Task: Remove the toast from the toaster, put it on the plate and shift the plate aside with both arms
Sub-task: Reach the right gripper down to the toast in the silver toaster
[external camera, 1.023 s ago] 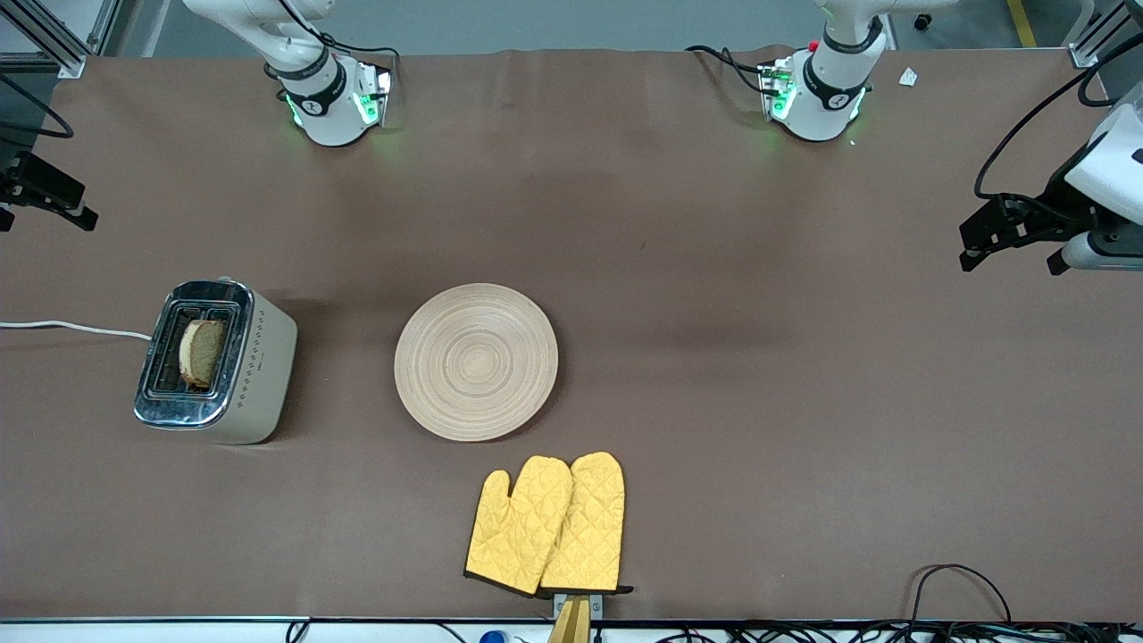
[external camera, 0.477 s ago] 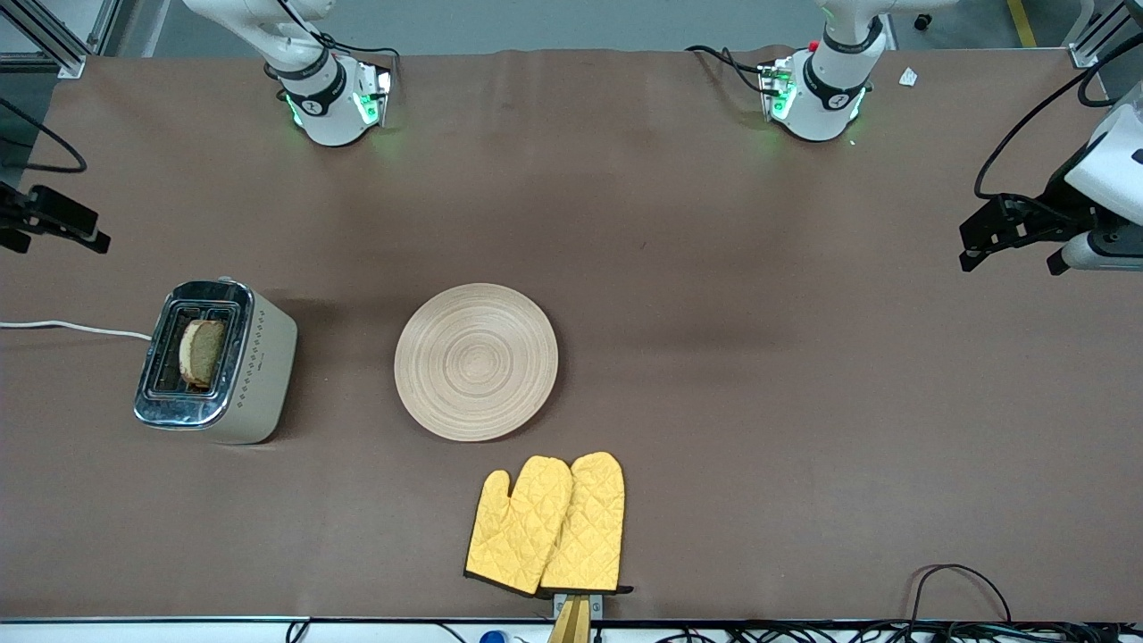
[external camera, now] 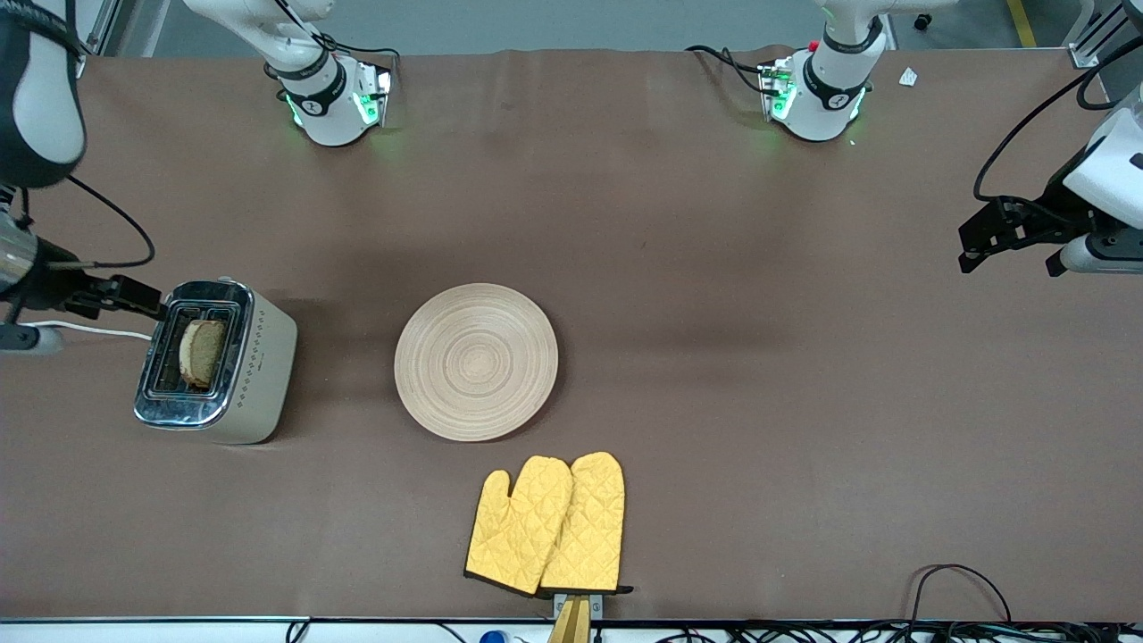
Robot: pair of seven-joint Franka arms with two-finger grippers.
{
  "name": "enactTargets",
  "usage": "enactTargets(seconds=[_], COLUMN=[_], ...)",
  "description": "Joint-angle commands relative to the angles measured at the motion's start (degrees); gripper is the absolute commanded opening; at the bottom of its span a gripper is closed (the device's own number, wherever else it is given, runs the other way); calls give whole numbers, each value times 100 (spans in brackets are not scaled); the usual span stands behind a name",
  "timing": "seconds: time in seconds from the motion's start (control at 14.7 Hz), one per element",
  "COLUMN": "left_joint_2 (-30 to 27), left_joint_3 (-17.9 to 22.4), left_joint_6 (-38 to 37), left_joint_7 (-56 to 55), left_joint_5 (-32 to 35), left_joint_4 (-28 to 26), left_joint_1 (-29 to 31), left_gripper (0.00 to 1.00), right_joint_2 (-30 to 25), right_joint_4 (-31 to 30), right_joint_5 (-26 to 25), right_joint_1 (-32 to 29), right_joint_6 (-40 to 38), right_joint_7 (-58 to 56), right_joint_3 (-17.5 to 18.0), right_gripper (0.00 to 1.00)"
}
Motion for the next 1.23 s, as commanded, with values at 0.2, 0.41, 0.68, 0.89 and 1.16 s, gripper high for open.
enactTargets(seconds=[0.2, 0.41, 0.68, 0.89, 1.16], left_joint_2=[70, 70, 70, 139, 193], left_joint_3=[-22, -23, -23, -31, -49], left_joint_6=[-60, -60, -60, -16, -7], left_joint_7=[-80, -80, -89, -98, -89], left_joint_5=[131, 131, 131, 131, 131], left_joint_4=[143, 143, 143, 178, 187], left_joint_1=[5, 5, -3, -56, -4], left_gripper=[100, 100, 100, 100, 100], right_joint_2=[158, 246, 430, 553, 624], right_joint_4=[-934, -925, -890, -890, -881], right_joint_5=[-203, -282, -300, -309, -309], right_joint_1=[-31, -49, -75, -75, -145], right_joint_6=[1003, 1047, 1231, 1319, 1346], right_joint_7=[-69, -69, -69, -69, -78], right_joint_3=[55, 55, 55, 55, 55], right_gripper=[96, 87, 81, 71, 24])
